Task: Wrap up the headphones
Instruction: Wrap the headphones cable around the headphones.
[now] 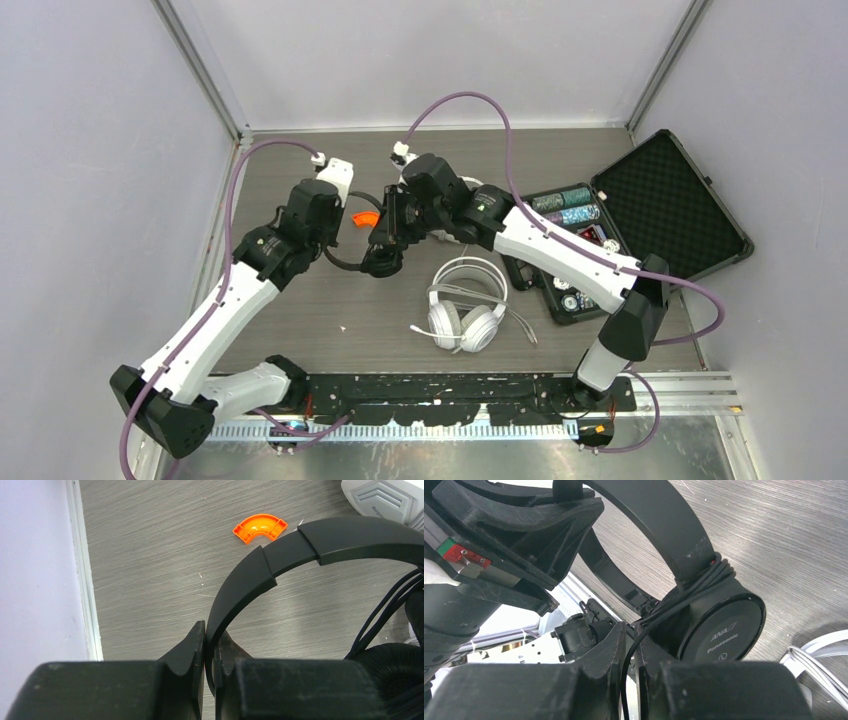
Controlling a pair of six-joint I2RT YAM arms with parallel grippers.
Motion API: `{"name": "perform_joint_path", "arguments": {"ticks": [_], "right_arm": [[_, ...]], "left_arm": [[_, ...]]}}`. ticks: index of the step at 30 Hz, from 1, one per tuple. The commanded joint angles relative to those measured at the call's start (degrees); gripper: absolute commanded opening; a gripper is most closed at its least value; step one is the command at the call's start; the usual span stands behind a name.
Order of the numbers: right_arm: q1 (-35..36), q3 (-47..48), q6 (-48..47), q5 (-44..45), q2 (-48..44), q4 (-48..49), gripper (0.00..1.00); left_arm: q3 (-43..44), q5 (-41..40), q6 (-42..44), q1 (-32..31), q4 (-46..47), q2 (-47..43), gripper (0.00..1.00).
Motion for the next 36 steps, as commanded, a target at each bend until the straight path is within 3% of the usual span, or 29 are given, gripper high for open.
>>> {"name": "perform_joint_path", "arguments": {"ticks": [1,15,36], "right_arm": [[0.5,3.5,-1.4,3.3,0.8,-2.1,0.18],[0.7,3.5,-3.4,8.3,-3.9,-5.0,0.22],[2.8,-2.3,-1.1,8.7,-6.1,2.8,0.19]], "left_arm": [[1.3,-2.0,-6.3,-0.1,1.6,0.1,0.0],[-1.8,-5.3,-14.1,-0.1,8.0,-2.5,0.0],[0.0,-5.4,-17.5,-0.1,6.7,-3.1,0.0]]}}
